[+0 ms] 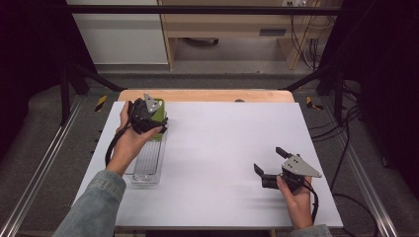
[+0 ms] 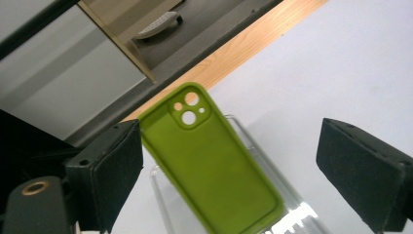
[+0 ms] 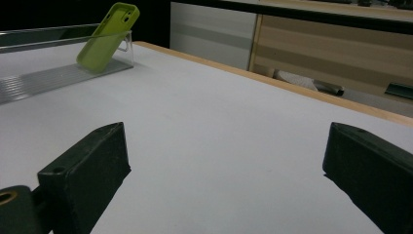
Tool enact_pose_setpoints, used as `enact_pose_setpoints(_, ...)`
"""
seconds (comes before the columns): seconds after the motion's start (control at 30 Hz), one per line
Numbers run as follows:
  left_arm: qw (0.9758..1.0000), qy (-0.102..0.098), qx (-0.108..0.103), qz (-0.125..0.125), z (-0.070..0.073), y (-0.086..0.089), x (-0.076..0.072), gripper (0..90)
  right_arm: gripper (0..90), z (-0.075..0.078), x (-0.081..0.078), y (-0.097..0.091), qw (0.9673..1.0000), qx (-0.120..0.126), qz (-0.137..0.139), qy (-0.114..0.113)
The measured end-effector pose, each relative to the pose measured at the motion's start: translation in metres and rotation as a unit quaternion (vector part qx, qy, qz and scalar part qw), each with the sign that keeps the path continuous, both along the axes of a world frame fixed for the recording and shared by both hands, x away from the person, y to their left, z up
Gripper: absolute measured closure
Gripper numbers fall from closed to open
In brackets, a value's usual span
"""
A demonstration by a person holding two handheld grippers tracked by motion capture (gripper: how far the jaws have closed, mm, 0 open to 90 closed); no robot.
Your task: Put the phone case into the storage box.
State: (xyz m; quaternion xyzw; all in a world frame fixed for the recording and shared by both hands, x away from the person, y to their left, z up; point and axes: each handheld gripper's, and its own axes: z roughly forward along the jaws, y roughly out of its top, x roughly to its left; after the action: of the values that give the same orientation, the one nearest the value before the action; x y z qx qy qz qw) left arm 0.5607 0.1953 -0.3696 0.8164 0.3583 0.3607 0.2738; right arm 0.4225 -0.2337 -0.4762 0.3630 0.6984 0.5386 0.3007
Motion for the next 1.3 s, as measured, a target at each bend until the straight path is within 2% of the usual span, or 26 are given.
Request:
enact_pose_setpoints(0.13, 0.9998, 0.0, -0.019, -0.004, 0.0, -0.005, -0.005, 9.3, 3.2, 0.0, 0.0, 0.0, 1.0, 0.002, -0.001, 0.0)
enact_pose_setpoints(0.3, 0.9995, -0.001, -0.027, -0.016, -0.002, -0.014, -0.012, 8.5, 3.2, 0.0, 0.0, 0.0, 1.0, 0.002, -0.001, 0.0)
enact_pose_setpoints(0.4, 0.9989, -0.002, -0.042, -0.021, -0.002, -0.02, -0.017, 8.5, 3.2, 0.0, 0.0, 0.0, 1.0, 0.003, -0.002, 0.001)
enact_pose_setpoints(0.5, 0.9991, -0.005, -0.032, -0.028, 0.0, -0.025, -0.024, 8.4, 3.2, 0.0, 0.0, 0.0, 1.0, 0.004, -0.002, 0.0)
enact_pose_setpoints(0.57, 0.9985, -0.004, -0.045, -0.032, 0.002, -0.028, -0.029, 8.2, 3.2, 0.001, -0.001, -0.001, 1.0, 0.006, -0.004, -0.001)
enact_pose_setpoints(0.63, 0.9968, -0.006, -0.067, -0.043, 0.005, -0.031, -0.034, 8.0, 3.2, 0.001, -0.001, -0.001, 1.0, 0.005, -0.007, -0.002)
enact_pose_setpoints(0.77, 0.9952, -0.02, -0.089, -0.036, 0.009, -0.035, -0.047, 7.6, 3.2, 0.001, -0.001, 0.0, 0.9998, -0.002, -0.019, 0.001)
enact_pose_setpoints(0.83, 0.9927, -0.028, -0.111, -0.04, 0.01, -0.035, -0.056, 6.8, 3.1, 0.001, -0.001, 0.0, 0.9998, -0.001, -0.02, 0.001)
enact_pose_setpoints(1.03, 0.9909, -0.047, -0.116, -0.051, 0.011, -0.037, -0.076, 5.8, 3.1, 0.002, -0.001, 0.001, 0.9998, 0.006, -0.019, 0.004)
enact_pose_setpoints(1.2, 0.9885, -0.045, -0.133, -0.056, 0.014, -0.034, -0.087, 5.2, 2.8, 0.002, -0.001, 0.001, 0.9997, 0.013, -0.021, 0.005)
enact_pose_setpoints(1.23, 0.9877, -0.046, -0.138, -0.056, 0.014, -0.033, -0.089, 5.1, 2.6, 0.002, -0.001, 0.001, 0.9997, 0.013, -0.02, 0.005)
enact_pose_setpoints(1.3, 0.9848, -0.045, -0.158, -0.055, 0.016, -0.03, -0.092, 5.1, 2.5, 0.002, -0.001, 0.001, 0.9996, 0.014, -0.023, 0.005)
